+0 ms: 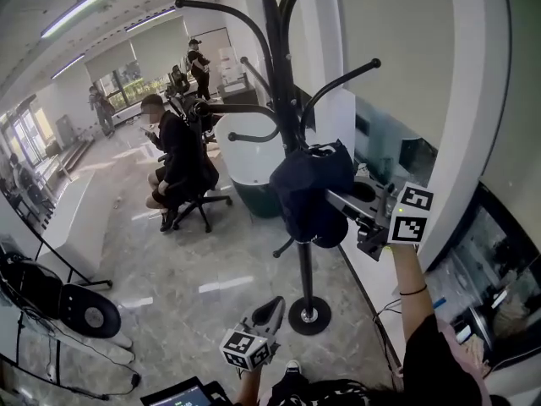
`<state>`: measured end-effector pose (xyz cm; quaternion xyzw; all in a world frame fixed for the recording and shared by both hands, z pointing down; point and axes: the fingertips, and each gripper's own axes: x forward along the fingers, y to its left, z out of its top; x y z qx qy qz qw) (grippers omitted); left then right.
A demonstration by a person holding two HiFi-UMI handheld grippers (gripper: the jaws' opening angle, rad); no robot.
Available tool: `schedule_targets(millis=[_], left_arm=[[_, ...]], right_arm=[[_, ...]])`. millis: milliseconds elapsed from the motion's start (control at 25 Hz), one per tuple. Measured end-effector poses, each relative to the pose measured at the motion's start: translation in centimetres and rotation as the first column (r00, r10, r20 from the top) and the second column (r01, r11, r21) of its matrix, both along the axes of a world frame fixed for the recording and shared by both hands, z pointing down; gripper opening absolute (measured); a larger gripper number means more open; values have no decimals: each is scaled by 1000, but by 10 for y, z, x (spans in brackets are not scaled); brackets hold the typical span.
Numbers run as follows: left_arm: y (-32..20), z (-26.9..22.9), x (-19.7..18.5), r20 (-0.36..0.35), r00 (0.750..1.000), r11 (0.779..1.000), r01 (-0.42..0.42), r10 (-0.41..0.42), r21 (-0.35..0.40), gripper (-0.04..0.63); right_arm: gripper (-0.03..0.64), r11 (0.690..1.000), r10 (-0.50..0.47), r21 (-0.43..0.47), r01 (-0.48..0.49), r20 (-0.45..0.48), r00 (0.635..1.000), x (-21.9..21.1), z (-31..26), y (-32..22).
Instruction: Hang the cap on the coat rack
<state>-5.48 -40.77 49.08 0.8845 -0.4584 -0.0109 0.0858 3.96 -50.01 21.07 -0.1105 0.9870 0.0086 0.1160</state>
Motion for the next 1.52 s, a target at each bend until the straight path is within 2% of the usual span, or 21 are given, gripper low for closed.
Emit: schedule_targets(millis=[120, 280, 560, 760, 920, 1080, 1120, 1160, 1200, 1240, 1360, 1520], left_arm=[[-27, -12, -14, -6, 1000, 1000, -28, 28, -1, 5], [-44, -11, -11, -8, 998, 998, -65, 65, 4, 5], [-64, -18, -8, -13, 992, 992, -125, 125, 6, 5], [-69, -18, -9, -18, 991, 991, -131, 131, 4, 5], [-69, -10, -11, -23, 992, 992, -123, 123, -11, 5], [-63, -7, -13, -32, 993, 993, -115, 115, -25, 5], [-61, -7, -13, -30, 993, 993, -114, 113, -26, 5], [-58, -8, -13, -27, 993, 993, -112, 112, -27, 5], [-56, -9, -13, -25, 994, 994, -110, 110, -27, 5], [-53, -10, -13, -24, 994, 994, -108, 107, -26, 5], [-47, -11, -12, -21, 995, 995, -98, 97, -24, 5], [-35, -12, -8, -16, 996, 996, -88, 88, -21, 5]], right_arm=[[25, 999, 15, -43, -15, 6, 1000, -10, 4, -24], [25, 995, 38, -94, -36, 24, 999, -2, 21, -45], [25, 986, 102, -128, -106, -39, 994, -9, 30, -90], [25, 977, 121, -167, -134, -84, 989, -18, 41, -120], [25, 969, 134, -199, -146, -76, 988, -21, 53, -136], [25, 971, 159, -169, -167, -62, 985, -23, 54, -130], [30, 971, 164, -167, -173, -66, 984, -23, 53, -127], [65, 969, 169, -171, -179, -71, 983, -24, 53, -125], [135, 967, 175, -176, -186, -75, 982, -23, 52, -124], [169, 964, 187, -175, -198, -80, 979, -20, 52, -123], [222, 949, 264, -149, -277, -99, 959, -7, 54, -127], [232, 925, 349, -132, -356, -71, 934, 16, 47, -124]])
